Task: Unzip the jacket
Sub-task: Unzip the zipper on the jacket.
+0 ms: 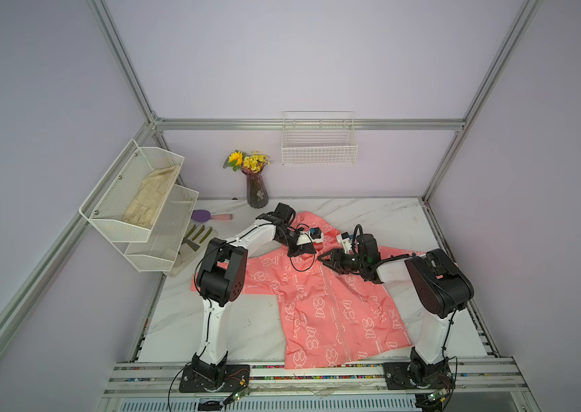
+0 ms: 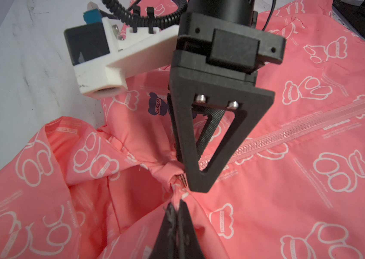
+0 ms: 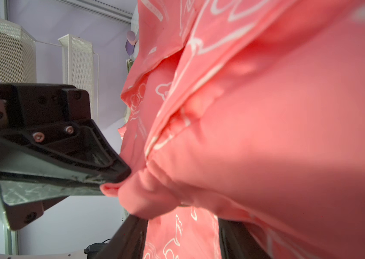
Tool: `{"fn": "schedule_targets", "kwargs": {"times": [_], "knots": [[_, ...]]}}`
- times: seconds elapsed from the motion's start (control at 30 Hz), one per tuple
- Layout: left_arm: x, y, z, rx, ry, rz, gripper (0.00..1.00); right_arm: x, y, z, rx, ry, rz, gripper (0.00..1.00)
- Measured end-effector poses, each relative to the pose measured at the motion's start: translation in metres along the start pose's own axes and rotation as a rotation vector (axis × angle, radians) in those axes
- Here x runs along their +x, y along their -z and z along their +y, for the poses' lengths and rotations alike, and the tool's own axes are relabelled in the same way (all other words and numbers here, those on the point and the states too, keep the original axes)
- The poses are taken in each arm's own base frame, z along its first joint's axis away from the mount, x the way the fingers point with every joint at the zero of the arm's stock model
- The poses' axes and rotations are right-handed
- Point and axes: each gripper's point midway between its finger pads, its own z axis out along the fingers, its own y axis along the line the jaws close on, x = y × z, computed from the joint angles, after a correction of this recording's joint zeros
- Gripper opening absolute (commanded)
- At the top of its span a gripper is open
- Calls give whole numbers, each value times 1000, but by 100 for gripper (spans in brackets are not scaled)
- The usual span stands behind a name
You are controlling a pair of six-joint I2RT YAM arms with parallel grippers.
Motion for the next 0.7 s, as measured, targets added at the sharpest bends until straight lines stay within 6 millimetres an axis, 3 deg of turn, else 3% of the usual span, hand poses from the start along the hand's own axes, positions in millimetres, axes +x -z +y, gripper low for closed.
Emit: {"fn": "schedule_targets", "kwargs": {"times": [0.7], "knots": [[2,1,7,-28,-18,15,0,-11,-15,7,-68,40,55,42]]}}
